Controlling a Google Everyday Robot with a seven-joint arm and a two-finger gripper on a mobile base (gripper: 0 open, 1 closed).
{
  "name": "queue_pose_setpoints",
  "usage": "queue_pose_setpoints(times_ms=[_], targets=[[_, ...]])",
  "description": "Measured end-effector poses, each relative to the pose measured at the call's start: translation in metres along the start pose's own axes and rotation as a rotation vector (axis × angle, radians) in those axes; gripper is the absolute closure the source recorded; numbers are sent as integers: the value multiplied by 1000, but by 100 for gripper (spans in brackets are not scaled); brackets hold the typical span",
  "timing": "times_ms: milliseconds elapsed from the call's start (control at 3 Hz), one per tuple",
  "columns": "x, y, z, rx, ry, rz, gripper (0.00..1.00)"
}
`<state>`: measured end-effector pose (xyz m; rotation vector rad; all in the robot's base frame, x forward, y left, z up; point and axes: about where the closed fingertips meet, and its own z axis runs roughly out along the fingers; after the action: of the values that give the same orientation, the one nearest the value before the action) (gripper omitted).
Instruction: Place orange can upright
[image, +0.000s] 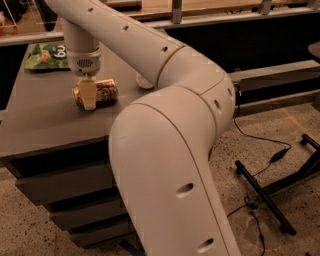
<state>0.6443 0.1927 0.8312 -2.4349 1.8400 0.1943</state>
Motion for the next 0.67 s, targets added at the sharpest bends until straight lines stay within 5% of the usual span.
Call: queue_pose_setpoints(times_ms=[333, 667], targets=[[6, 4, -10, 9, -23, 4, 85], [15, 26, -53, 65, -180, -1, 100]])
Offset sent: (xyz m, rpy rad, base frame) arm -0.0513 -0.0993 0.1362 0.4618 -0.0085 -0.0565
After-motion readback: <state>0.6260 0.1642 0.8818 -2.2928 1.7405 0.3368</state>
